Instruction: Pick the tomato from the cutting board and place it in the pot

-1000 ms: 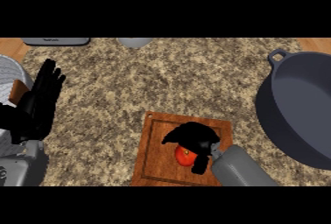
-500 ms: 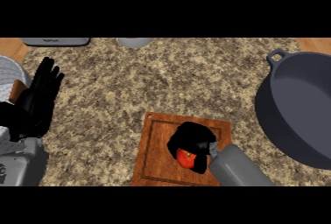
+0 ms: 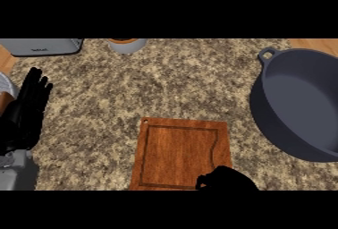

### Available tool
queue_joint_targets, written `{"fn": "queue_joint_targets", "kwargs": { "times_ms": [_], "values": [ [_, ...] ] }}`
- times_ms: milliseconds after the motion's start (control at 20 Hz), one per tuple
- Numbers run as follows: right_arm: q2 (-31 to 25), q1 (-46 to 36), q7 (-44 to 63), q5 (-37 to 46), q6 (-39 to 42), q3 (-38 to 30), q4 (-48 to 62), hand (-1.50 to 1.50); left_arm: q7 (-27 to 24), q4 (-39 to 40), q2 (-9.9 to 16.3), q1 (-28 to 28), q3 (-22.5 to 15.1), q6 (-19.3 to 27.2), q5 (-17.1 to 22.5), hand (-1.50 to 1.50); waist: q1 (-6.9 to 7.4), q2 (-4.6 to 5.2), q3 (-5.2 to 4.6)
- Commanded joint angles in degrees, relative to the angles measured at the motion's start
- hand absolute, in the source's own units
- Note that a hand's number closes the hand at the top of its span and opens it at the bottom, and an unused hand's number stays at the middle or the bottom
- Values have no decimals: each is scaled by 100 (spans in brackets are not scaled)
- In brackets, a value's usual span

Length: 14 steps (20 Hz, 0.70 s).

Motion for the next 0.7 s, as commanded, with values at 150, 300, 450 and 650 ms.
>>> {"fn": "queue_joint_targets", "kwargs": {
  "times_ms": [150, 300, 450, 650],
  "values": [
    [-1707, 2520, -318, -337, -814, -333, -2474, 150, 89, -90, 159, -12, 158, -26, 24, 0, -91, 42, -1],
    [-1476, 3067, -421, -1154, -1306, -971, -3121, 150, 168, -148, 80, 47, 86, 16, 8, 0, -151, 42, 8],
    [-1414, 3556, -366, -1807, -1564, -1632, -3936, 150, 17, -156, 71, 110, 179, -20, 75, 0, -107, 55, 3],
    [-1125, 4106, -461, -2616, -2013, -2410, -4694, 150, -16, -62, -70, 6, 55, 137, -90, 0, -110, 76, 8]
  ]
}}
